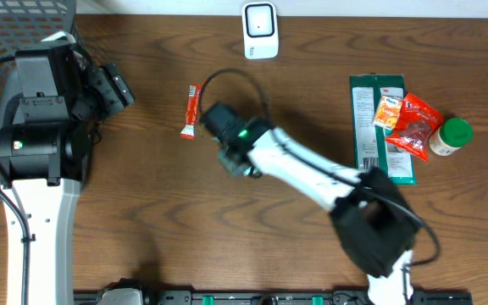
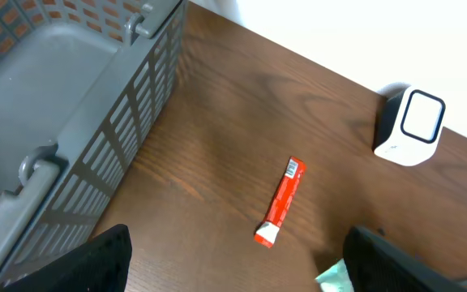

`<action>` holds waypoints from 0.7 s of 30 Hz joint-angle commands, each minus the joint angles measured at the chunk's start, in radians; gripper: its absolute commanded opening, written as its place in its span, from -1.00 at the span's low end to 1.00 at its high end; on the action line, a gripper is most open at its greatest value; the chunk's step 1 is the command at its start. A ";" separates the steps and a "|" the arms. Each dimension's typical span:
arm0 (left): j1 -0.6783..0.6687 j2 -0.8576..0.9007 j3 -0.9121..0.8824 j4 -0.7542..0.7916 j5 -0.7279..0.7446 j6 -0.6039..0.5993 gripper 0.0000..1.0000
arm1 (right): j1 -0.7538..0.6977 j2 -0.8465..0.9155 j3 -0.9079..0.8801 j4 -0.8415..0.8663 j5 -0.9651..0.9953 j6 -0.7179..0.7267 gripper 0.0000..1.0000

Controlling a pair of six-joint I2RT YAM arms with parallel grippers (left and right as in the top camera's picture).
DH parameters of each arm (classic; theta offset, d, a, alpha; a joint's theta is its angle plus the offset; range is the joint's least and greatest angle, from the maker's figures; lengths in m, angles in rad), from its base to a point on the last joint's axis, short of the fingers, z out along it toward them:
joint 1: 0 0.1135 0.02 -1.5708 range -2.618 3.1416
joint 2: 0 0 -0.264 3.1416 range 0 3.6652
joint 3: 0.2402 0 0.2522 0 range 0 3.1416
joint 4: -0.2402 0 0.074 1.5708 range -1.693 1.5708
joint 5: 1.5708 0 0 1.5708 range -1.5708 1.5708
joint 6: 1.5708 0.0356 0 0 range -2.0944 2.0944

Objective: Scan the item barcode

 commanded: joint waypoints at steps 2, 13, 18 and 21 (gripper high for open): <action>0.004 0.002 0.011 -0.002 -0.005 0.005 0.68 | -0.123 -0.074 0.031 -0.001 -0.453 0.010 -0.98; 0.004 0.002 0.011 -0.002 -0.005 0.005 0.67 | -0.333 0.079 -0.163 0.309 -1.169 0.018 -0.98; 0.004 0.002 0.011 -0.002 -0.005 0.005 0.68 | -0.383 0.148 -0.191 0.389 -1.254 0.047 -0.98; 0.004 0.002 0.011 -0.002 -0.005 0.005 0.68 | -0.415 0.158 -0.193 0.385 -1.188 0.043 -0.97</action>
